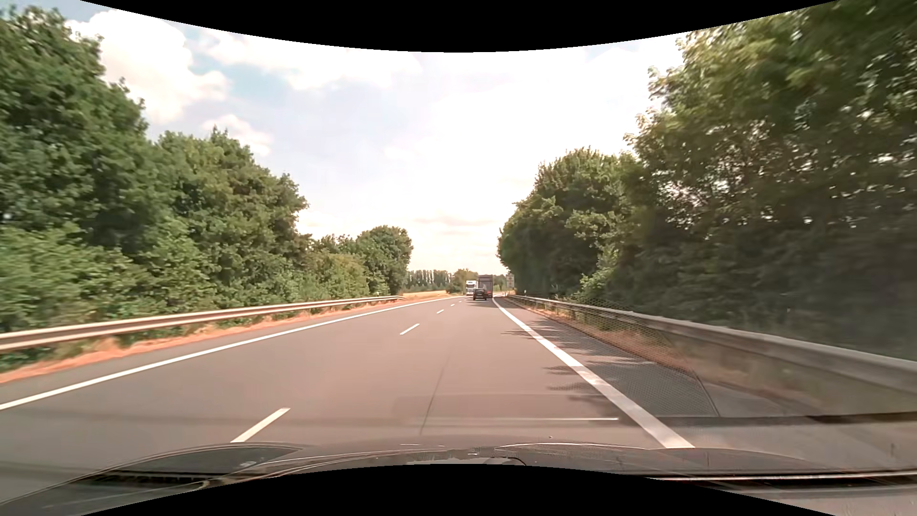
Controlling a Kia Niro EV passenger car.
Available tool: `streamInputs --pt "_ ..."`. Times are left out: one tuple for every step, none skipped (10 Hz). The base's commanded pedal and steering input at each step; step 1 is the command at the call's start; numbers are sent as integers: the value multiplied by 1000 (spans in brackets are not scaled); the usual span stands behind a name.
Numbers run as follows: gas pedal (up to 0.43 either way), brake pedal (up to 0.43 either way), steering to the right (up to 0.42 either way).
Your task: Follow the waypoints while adhering to traffic rules and regulations
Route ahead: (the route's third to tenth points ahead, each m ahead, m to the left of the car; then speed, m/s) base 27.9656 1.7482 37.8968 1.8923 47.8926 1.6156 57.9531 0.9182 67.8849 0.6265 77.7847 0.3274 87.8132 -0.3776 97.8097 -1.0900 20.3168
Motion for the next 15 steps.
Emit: streamInputs --pt "169 0 1" --pt "169 0 1" --pt "169 0 1" --pt "169 0 1" --pt "169 0 2" --pt "169 0 3" --pt "169 0 3" --pt "169 0 3" --pt "169 0 3" --pt "169 0 3" --pt "169 0 3" --pt "169 0 3" --pt "169 0 3" --pt "169 0 3" --pt "169 0 3"
